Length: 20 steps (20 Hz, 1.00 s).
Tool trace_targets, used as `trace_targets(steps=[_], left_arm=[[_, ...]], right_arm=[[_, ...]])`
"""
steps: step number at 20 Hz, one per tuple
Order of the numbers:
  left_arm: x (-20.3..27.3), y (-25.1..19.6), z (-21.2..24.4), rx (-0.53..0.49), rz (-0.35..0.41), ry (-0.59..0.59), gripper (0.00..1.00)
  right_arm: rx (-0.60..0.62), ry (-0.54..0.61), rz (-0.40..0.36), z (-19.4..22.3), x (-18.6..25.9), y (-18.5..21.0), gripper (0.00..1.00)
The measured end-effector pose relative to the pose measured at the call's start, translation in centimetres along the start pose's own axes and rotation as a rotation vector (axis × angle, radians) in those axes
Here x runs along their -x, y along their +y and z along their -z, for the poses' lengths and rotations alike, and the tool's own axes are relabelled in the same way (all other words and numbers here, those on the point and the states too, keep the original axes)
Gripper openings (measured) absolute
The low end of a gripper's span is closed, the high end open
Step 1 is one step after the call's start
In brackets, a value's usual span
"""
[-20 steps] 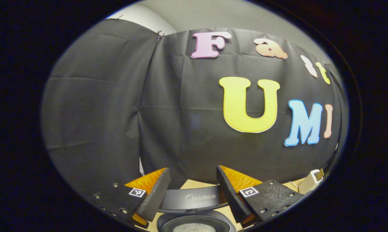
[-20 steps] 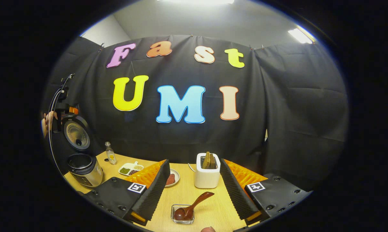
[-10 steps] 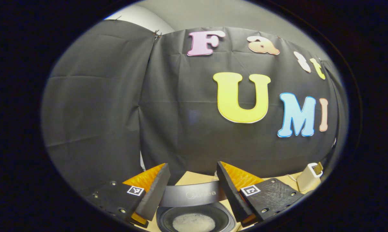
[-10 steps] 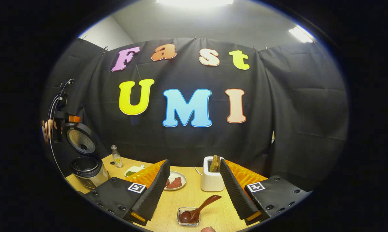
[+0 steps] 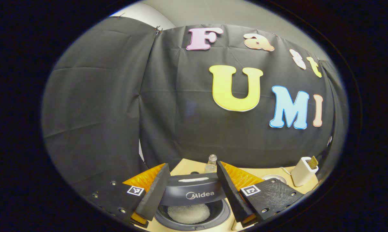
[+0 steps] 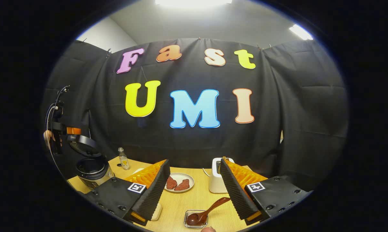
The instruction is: Close the left gripper, press the button to open the rice cooker; take a wooden spoon from the chopstick holder with the right hand, scoop a spoonful of rice and pour it into the rice cooker, then put the wooden spoon back into the chopstick holder.
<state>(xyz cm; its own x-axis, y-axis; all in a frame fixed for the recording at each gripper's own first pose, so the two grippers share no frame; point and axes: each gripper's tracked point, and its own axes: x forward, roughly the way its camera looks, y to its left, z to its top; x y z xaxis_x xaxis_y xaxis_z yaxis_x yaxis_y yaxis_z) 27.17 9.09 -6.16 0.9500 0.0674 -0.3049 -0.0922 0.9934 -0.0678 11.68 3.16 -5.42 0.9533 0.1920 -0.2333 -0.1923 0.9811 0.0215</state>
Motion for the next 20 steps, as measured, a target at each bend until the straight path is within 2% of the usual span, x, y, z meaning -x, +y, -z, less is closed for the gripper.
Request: trace_targets(steps=[13,14,20], left_arm=[[3.6,-1.5,9.8,0.0,0.057,0.131,0.91],[3.8,-1.5,10.3,0.0,0.06,0.141,0.93],[3.9,-1.5,14.0,-0.005,0.068,0.205,0.93]], right_arm=[[0.014,-0.004,-0.006,-0.3,0.1,0.7,0.98],[0.014,-0.004,-0.008,-0.2,0.1,0.8,0.98],[0.023,0.008,-0.022,0.1,-0.1,1.9,0.98]])
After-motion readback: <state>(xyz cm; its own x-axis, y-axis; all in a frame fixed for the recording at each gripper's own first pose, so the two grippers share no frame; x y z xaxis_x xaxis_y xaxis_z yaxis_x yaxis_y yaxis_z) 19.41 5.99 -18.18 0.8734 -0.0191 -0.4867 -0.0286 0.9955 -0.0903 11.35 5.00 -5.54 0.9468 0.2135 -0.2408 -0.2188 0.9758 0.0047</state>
